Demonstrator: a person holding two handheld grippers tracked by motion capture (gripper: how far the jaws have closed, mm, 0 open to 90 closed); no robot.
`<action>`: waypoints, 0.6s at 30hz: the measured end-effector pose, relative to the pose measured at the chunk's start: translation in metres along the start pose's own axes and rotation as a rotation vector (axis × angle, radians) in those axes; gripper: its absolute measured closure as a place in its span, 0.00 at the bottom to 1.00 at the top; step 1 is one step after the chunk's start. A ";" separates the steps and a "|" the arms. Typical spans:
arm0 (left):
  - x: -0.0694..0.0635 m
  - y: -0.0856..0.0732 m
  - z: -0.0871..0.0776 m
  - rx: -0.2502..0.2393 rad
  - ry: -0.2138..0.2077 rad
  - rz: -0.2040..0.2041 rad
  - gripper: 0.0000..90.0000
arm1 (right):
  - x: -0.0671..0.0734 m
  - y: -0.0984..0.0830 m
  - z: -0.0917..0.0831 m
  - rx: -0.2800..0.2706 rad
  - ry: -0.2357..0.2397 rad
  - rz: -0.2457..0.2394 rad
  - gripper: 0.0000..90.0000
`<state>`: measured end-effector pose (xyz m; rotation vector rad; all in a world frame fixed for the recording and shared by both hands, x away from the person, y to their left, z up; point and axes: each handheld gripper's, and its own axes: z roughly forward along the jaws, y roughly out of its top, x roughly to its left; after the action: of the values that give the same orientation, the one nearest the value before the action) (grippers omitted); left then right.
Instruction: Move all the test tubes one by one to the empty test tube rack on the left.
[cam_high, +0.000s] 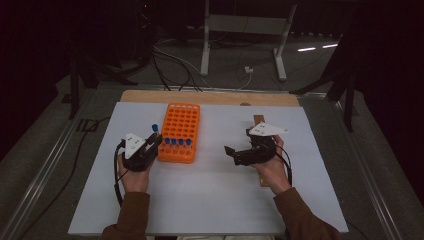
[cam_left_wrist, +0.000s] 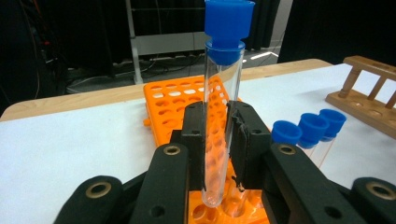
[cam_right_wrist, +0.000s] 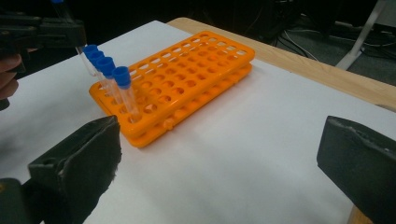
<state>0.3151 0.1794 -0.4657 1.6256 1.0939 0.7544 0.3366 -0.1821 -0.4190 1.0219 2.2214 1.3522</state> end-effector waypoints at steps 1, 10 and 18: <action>0.000 -0.001 0.001 0.006 -0.001 0.002 0.87 | 0.000 0.000 0.000 0.000 -0.001 0.000 0.00; 0.001 -0.010 0.009 0.043 -0.003 0.002 0.87 | -0.002 -0.003 -0.001 0.002 0.000 0.008 0.00; 0.002 -0.015 0.014 0.068 -0.002 0.003 0.87 | -0.005 -0.005 -0.002 0.005 -0.002 0.010 0.00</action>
<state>0.3231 0.1772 -0.4845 1.6848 1.1265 0.7242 0.3366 -0.1887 -0.4228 1.0373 2.2215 1.3503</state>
